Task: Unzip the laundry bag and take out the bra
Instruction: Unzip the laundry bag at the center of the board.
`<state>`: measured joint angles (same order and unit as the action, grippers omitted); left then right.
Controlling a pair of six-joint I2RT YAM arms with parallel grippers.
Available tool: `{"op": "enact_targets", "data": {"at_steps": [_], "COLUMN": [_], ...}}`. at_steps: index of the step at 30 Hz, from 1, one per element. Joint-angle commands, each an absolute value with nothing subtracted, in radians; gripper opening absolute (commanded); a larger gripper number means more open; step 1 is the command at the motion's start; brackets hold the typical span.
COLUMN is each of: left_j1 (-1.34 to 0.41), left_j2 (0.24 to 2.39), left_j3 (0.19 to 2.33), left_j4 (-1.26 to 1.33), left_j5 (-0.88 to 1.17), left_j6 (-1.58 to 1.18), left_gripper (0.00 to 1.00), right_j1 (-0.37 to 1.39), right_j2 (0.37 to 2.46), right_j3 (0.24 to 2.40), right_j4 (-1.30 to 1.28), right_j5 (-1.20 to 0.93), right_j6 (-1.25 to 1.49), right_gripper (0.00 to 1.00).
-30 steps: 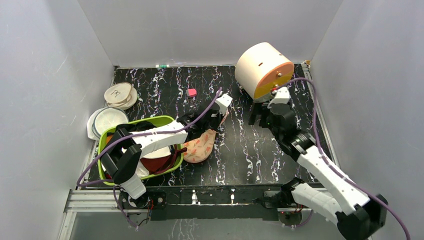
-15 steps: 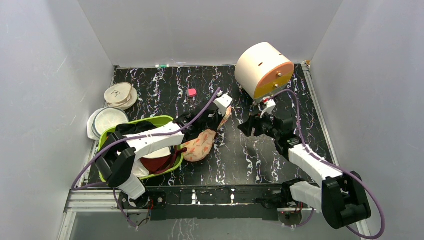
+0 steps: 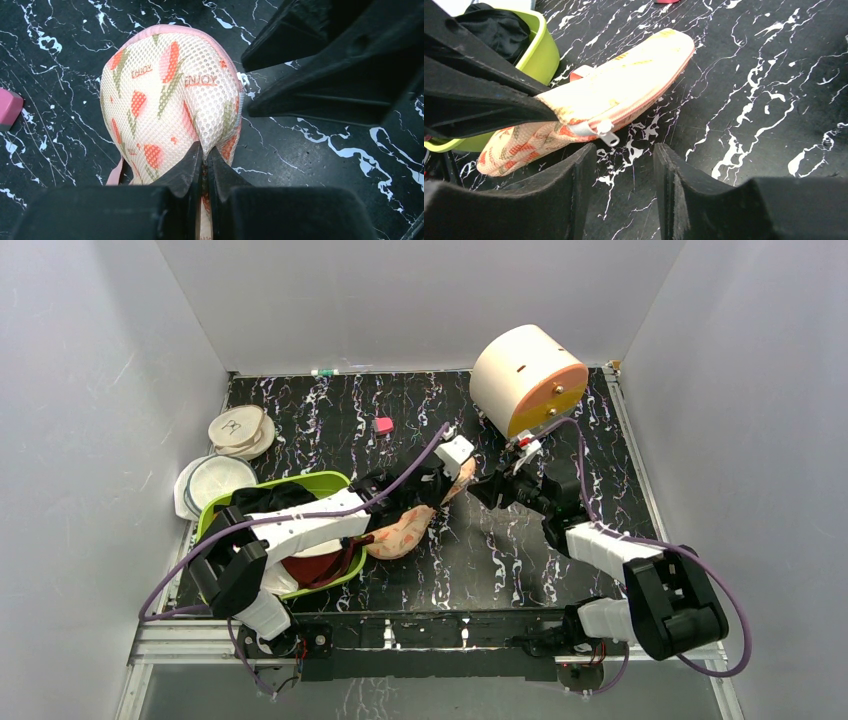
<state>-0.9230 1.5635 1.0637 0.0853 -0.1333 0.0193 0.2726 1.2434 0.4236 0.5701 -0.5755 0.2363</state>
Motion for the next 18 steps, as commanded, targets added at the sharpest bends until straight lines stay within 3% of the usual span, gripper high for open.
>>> {"op": "enact_targets", "data": {"at_steps": [1, 10, 18], "left_j1": [-0.946, -0.964, -0.976], "left_j2": [1.523, 1.537, 1.541], "left_j3": [1.057, 1.062, 1.062], "left_j4": [0.103, 0.098, 0.096], "left_j5": [-0.136, -0.144, -0.162], "left_j6": [0.039, 0.049, 0.061], "left_gripper": [0.0, 0.0, 0.0], "right_j1": [0.271, 0.284, 0.285], "right_j2": [1.28, 1.259, 1.22], "right_j3": [0.436, 0.434, 0.421], "right_j4": [0.708, 0.685, 0.643], "right_j5": [-0.616, -0.578, -0.514], "right_j6": [0.228, 0.226, 0.209], "right_gripper": [0.41, 0.38, 0.27]}}
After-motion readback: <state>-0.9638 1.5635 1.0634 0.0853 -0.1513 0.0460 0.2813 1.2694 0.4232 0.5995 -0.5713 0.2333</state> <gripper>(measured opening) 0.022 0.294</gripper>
